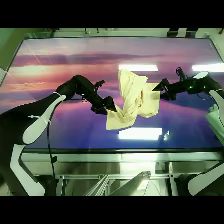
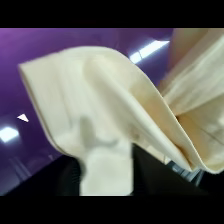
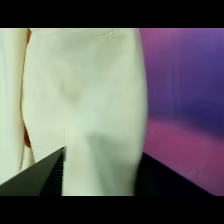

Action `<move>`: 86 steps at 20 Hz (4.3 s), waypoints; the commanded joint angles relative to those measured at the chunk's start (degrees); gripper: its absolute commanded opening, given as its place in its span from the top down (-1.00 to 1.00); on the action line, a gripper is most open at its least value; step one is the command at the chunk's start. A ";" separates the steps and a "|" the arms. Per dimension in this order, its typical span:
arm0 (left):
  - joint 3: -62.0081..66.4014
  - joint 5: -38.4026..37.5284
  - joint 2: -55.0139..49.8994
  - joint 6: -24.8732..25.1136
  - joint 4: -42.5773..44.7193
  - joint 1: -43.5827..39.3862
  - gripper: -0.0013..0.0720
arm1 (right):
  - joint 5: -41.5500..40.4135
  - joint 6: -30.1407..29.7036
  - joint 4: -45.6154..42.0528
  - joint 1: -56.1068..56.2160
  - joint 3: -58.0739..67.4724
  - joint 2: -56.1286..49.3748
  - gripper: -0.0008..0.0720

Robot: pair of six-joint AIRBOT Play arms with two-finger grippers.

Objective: Fold the shirts.

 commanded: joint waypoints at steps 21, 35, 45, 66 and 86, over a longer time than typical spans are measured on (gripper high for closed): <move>15.32 3.39 59.08 7.80 -2.49 34.16 0.92 | 3.76 -34.40 25.40 -4.59 -0.50 60.28 0.92; 15.32 1.33 11.02 16.26 4.37 13.49 0.02 | -10.73 -26.10 6.19 6.91 -6.99 21.77 0.53; 2.01 20.57 15.21 5.14 1.09 20.50 -0.99 | 1.25 -6.84 -19.39 -4.96 0.61 17.75 -0.77; -64.94 -7.96 55.89 -11.19 13.60 16.35 -0.99 | 3.87 1.88 -3.67 4.81 26.53 -7.13 -0.67; -50.01 -18.45 37.59 -2.34 4.48 8.85 0.90 | 11.85 -1.11 4.76 2.58 26.53 -12.28 0.92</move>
